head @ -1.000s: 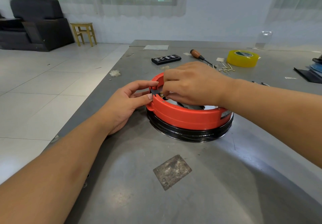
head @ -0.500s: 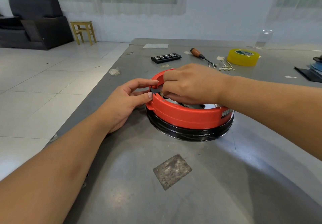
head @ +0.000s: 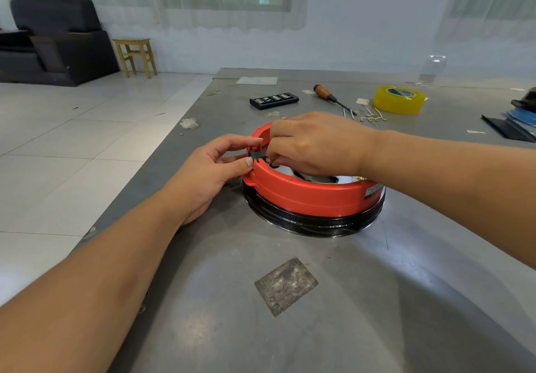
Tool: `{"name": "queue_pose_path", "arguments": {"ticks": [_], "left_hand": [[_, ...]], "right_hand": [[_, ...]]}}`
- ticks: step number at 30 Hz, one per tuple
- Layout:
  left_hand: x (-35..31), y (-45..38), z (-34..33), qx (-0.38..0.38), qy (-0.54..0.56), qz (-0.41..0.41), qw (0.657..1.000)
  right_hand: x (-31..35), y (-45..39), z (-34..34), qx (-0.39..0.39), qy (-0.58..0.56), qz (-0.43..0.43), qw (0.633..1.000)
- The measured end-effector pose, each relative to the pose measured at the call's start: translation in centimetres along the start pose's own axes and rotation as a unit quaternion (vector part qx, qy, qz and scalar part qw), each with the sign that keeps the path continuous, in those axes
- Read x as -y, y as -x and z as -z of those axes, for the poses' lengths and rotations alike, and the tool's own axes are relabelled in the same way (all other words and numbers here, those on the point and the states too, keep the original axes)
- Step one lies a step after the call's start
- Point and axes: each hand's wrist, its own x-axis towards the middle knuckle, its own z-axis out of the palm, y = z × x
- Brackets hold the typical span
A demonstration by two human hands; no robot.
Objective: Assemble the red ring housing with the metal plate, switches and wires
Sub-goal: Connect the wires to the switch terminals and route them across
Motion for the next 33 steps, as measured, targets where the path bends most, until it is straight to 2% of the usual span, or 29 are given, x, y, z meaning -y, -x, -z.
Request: {"name": "queue_pose_path", "arguments": {"ticks": [4,7,10,13,16,21,23,26,28,30,33], "left_hand": [[0.0,0.1,0.0,0.003,-0.013,-0.003,1.0],[0.0,0.3,0.0,0.011,-0.032,-0.006,0.999],[-0.2,0.5,-0.2,0.007,-0.059,-0.011,0.998],[-0.4,0.8,-0.4,-0.001,-0.094,-0.015,0.995],[-0.8,0.9,-0.8,-0.009,-0.106,-0.018,0.994],[-1.0,1.4,-2.0,0.013,-0.158,-0.024,0.987],[-1.0,1.6,-2.5,0.03,-0.199,-0.009,0.979],[-1.2,1.7,-2.9,0.045,-0.227,-0.012,0.973],[-1.2,1.6,-3.0,0.022,-0.228,0.005,0.973],[-1.1,1.6,-3.1,-0.039,-0.256,0.036,0.965],[-1.3,1.6,-3.5,-0.11,-0.307,0.056,0.944]], "right_hand": [[0.2,0.3,0.0,-0.003,-0.033,-0.036,0.999],[-0.2,0.4,0.6,0.01,-0.1,-0.089,0.991],[-0.8,2.2,1.1,-0.065,-0.197,-0.197,0.958],[-1.4,5.1,0.6,-0.112,-0.24,-0.34,0.902],[-1.4,7.6,-0.6,-0.122,-0.293,-0.464,0.827],[-1.2,8.7,-2.5,-0.204,-0.407,-0.533,0.713],[-1.4,8.5,-3.2,-0.225,-0.443,-0.57,0.655],[-1.9,8.6,-4.2,-0.205,-0.497,-0.644,0.544],[-1.9,9.0,-4.5,-0.195,-0.538,-0.657,0.491],[-1.9,9.4,-4.9,-0.212,-0.562,-0.649,0.467],[-1.7,9.8,-5.4,-0.236,-0.567,-0.637,0.466]]}}
